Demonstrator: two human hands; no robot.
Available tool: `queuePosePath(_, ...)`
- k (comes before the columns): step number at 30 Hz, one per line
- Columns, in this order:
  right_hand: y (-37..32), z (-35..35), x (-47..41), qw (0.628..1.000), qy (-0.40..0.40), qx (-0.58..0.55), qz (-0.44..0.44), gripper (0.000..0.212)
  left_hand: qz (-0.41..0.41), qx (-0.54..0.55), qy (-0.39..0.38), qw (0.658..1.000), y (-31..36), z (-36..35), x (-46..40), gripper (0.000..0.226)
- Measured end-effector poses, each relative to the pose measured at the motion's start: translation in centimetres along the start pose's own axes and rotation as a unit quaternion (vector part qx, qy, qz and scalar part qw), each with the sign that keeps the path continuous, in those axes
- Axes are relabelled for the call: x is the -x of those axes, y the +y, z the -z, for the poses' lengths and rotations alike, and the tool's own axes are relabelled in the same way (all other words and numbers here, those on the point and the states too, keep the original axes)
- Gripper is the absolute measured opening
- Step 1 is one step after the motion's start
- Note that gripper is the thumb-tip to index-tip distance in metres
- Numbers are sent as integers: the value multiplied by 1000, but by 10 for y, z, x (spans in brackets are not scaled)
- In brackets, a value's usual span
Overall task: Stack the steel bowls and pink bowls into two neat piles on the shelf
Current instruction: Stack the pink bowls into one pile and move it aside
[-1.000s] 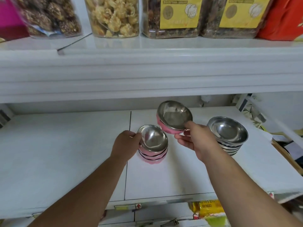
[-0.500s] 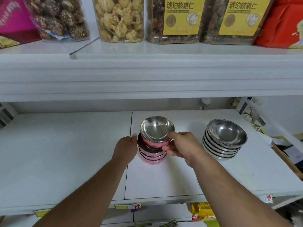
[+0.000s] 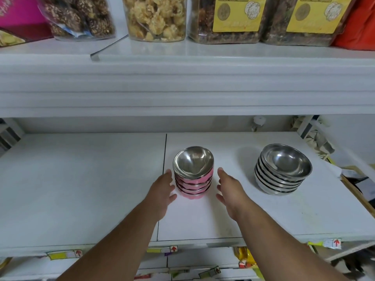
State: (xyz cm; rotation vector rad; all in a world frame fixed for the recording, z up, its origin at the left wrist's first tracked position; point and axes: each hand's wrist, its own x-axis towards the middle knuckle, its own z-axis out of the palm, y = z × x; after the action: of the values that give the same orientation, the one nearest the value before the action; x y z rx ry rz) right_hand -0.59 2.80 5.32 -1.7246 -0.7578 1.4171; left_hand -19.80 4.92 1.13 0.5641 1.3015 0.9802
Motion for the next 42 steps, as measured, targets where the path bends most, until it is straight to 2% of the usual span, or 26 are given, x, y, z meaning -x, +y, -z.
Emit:
queuePosePath(3,11,-4,-7,997,-31,-60,-31,62,5,-11,-59,998,-7,-3,6,42)
queuePosePath(8,13,-10,-4,987,-97,-124,-12,38,-3,1,-70,998,-8,-10,14,29)
queuePosePath(16,3,-10,-4,984,-148,-100,-1,38,-37,26,-16,999,-4,-9,39,30)
queuePosePath(24,-12,-46,7,979,-195,-66,7,36,-82,52,40,994,14,24,49,36)
queuePosePath(33,-21,-113,1,980,-181,-77,7,39,-78,38,46,995,48,80,27,35)
queuePosePath(42,-12,-169,-6,984,-146,-97,18,37,-53,17,10,998,63,127,-1,29)
